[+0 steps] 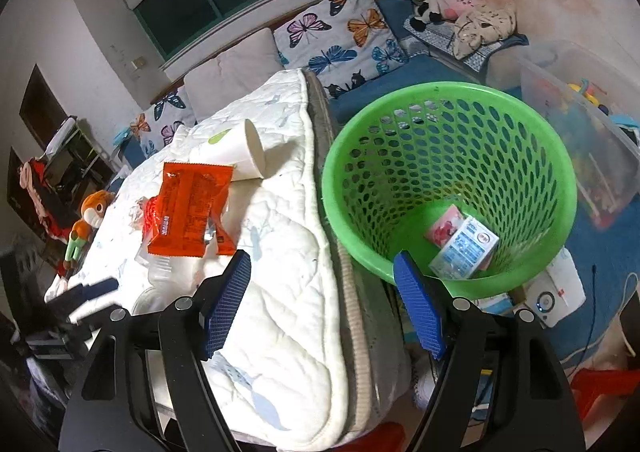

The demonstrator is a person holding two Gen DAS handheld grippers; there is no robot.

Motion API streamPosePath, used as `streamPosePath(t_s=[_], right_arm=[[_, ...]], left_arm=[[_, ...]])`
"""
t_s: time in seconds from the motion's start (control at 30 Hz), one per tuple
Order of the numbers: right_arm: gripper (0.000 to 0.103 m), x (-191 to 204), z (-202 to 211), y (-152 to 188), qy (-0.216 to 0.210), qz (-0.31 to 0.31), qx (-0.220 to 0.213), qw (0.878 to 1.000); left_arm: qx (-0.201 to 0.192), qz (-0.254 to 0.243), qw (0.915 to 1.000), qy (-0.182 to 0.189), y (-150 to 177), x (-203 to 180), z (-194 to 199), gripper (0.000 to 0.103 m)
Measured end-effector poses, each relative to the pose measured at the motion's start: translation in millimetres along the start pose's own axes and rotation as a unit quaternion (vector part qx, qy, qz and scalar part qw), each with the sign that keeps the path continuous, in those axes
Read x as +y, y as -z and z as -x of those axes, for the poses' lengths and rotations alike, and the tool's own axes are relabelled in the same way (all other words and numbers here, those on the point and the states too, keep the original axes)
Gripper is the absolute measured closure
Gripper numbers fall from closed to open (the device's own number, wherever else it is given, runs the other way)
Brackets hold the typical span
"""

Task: Collect trash
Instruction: 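Return both tools to the bed toward the clear lid and orange wrapper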

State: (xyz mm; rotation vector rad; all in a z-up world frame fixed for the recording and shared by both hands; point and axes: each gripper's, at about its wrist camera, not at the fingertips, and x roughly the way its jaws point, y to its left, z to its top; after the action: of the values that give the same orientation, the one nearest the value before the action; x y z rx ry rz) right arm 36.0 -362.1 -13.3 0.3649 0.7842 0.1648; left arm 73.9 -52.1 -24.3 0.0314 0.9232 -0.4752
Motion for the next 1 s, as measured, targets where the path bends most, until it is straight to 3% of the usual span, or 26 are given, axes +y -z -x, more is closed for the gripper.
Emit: streamPosePath(t_s=[0.37, 1.0], right_arm=[[0.029, 21, -12, 6, -0.01, 0.017, 0.017, 1.0], [0.029, 49, -34, 9, -0.028, 0.046, 0.041, 0.998]], left_arm=[[0.019, -0.005, 0.9996, 0.018, 23, 5, -12, 0.009], [0.014, -0.063, 0.9973, -0.035, 36, -9, -22, 0.008]])
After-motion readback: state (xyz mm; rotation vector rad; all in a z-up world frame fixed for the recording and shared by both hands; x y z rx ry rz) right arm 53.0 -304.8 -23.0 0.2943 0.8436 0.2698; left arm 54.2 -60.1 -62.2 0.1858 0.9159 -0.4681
